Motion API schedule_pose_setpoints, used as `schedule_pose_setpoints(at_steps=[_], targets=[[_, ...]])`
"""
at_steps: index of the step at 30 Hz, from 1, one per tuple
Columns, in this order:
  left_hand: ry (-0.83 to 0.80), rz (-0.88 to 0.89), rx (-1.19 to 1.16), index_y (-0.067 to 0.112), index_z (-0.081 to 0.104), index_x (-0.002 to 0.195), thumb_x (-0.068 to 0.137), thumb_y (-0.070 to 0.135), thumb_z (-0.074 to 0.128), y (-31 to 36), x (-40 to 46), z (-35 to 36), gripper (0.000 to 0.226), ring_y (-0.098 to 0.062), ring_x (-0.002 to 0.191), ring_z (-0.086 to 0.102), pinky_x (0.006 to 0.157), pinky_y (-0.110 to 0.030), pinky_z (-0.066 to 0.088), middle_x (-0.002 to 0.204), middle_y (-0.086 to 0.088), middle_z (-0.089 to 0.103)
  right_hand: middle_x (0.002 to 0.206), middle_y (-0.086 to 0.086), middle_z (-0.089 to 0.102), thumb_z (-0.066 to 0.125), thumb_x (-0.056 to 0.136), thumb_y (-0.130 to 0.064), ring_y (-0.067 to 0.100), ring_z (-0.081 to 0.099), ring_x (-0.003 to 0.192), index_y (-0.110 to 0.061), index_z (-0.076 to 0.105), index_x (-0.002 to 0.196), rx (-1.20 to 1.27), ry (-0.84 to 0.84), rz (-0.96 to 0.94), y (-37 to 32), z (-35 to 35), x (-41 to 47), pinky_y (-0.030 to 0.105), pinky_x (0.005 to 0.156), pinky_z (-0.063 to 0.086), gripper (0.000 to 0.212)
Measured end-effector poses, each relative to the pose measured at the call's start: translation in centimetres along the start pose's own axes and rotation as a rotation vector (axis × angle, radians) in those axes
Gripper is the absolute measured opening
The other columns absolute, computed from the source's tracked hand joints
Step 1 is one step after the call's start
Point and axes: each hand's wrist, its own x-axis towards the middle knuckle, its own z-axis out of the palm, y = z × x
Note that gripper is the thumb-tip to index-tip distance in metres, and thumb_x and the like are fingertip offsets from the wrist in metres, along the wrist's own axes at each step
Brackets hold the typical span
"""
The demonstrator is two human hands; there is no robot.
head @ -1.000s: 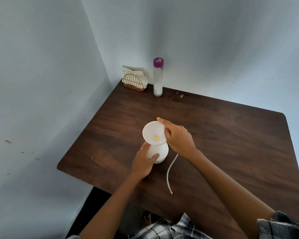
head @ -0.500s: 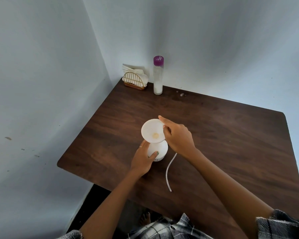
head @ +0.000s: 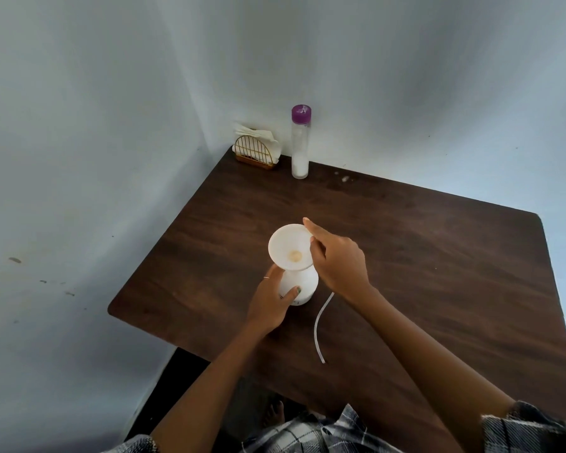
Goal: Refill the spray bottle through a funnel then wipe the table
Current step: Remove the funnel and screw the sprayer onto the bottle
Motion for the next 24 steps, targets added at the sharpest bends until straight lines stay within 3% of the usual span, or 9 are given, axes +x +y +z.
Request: schedule_pose_setpoints(at_steps=[2,5,8,12,15,18,21,24], targets=[[-0.003,0.009,-0.002,0.024,0.03,0.144,0.09,0.036,0.058,0.0,0.0,0.0,0.062,-0.019,0.135,0.038,0.111,-0.035,0.031,0.149,0.002,0.038,0.061,-0.002,0.057,0.045,0.096,-0.014,0.007,0.04,0.047,-0.019,0.051,0.134,0.039,0.077,-0.003,0.0,0.0,-0.1,0.016,0.045,0.022,0.039],[0.002,-0.01,-0.009,0.023,0.031,0.144,0.09,0.036,0.059,0.0,0.0,0.0,0.063,-0.02,0.135,0.039,0.111,-0.035,0.032,0.149,0.002,0.039,0.064,-0.002,0.06,0.044,0.096,-0.015,0.01,0.046,0.049,-0.021,0.051,0.134,0.051,0.021,-0.006,-0.1,0.1,-0.2,0.017,0.044,0.027,0.039],[-0.002,-0.013,-0.01,0.023,0.03,0.144,0.09,0.038,0.059,0.0,-0.1,0.0,0.064,-0.019,0.134,0.039,0.11,-0.035,0.032,0.149,0.002,0.039,0.067,0.001,0.065,0.045,0.095,-0.016,0.011,0.048,0.05,-0.018,0.054,0.131,0.099,0.104,-0.013,0.0,0.1,-0.2,0.017,0.045,0.03,0.037],[0.006,0.003,-0.005,0.022,0.03,0.145,0.089,0.038,0.059,-0.2,0.0,-0.1,0.064,-0.019,0.134,0.04,0.109,-0.035,0.033,0.148,0.001,0.039,0.074,-0.001,0.064,0.042,0.097,-0.019,0.012,0.052,0.055,-0.022,0.044,0.139,0.068,-0.088,0.033,0.0,0.1,0.3,0.023,0.05,0.045,0.042],[0.007,-0.012,-0.012,0.02,0.03,0.145,0.089,0.037,0.061,-0.3,0.0,0.1,0.066,-0.02,0.133,0.04,0.109,-0.034,0.033,0.148,0.0,0.039,0.095,0.003,0.071,0.042,0.098,-0.02,0.014,0.061,0.068,-0.022,0.049,0.135,0.096,-0.064,0.054,0.2,-0.2,0.5,0.03,0.062,0.053,0.038],[-0.015,-0.028,-0.059,0.02,0.029,0.145,0.088,0.031,0.064,-0.1,0.2,0.1,0.067,-0.02,0.134,0.039,0.11,-0.036,0.033,0.149,0.0,0.038,0.113,0.0,0.069,0.046,0.097,-0.02,0.013,0.064,0.083,-0.019,0.055,0.13,0.159,0.011,0.038,0.3,0.0,0.2,0.022,0.069,0.053,0.035],[-0.031,-0.02,-0.046,0.023,0.032,0.143,0.086,0.021,0.065,-0.6,0.5,0.0,0.066,-0.019,0.136,0.035,0.112,-0.038,0.033,0.15,0.001,0.034,0.112,-0.002,0.069,0.048,0.096,-0.018,0.009,0.064,0.083,-0.018,0.058,0.126,0.22,0.107,0.033,0.1,-0.2,0.2,0.016,0.066,0.05,0.032],[0.14,0.002,-0.19,0.04,0.045,0.125,0.084,0.011,0.061,-0.4,-0.1,-0.4,0.052,-0.018,0.132,0.04,0.109,-0.039,0.039,0.145,0.003,0.039,0.113,-0.005,0.068,0.049,0.096,-0.017,0.004,0.061,0.089,-0.016,0.06,0.124,0.303,0.158,0.029,-0.2,-1.3,0.7,0.01,0.071,0.048,0.03]])
